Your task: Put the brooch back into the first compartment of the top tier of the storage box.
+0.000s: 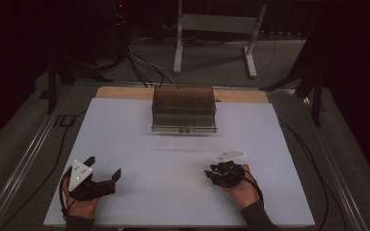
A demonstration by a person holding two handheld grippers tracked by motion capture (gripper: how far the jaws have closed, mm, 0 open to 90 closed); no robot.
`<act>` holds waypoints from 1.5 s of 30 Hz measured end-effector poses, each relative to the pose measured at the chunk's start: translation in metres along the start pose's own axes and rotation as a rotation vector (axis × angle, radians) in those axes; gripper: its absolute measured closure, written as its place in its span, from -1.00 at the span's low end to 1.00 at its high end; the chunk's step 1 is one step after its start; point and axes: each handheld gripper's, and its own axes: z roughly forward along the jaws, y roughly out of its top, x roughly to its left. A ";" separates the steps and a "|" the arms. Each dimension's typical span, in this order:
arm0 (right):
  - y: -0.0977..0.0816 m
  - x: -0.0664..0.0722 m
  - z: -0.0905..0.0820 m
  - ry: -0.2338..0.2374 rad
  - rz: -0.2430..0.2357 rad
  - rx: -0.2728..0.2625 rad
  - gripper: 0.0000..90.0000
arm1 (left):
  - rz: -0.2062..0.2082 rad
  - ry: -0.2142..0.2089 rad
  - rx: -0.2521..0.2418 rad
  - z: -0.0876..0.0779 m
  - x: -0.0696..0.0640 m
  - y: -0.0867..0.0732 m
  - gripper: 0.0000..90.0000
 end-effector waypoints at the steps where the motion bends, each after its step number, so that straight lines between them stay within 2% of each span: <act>1: 0.000 0.001 0.002 -0.002 -0.007 0.009 0.52 | 0.002 -0.001 0.000 0.000 0.000 0.000 -0.99; 4: 0.001 0.002 0.003 -0.003 -0.009 0.017 0.54 | 0.002 0.000 0.001 0.000 0.000 0.000 -0.99; 5: 0.002 0.003 0.008 -0.002 -0.021 0.044 0.60 | 0.003 -0.001 0.002 0.000 0.000 0.000 -0.99; 10: 0.002 0.004 0.013 -0.012 -0.027 0.083 0.70 | 0.002 -0.001 0.001 0.000 0.000 0.000 -0.99; 18: 0.004 0.004 0.013 -0.019 -0.027 0.108 0.81 | 0.005 -0.001 0.001 0.000 -0.001 0.000 -0.99; 28: 0.004 0.003 0.010 -0.011 -0.018 0.086 0.81 | 0.005 0.000 0.002 0.000 -0.001 0.000 -0.99; 35: 0.004 -0.004 0.004 0.005 0.042 0.057 0.81 | 0.006 0.000 0.002 0.000 -0.001 0.000 -0.99; 45: 0.009 -0.005 -0.004 -0.004 0.046 0.029 0.81 | 0.007 -0.001 0.003 0.000 -0.002 0.000 -0.99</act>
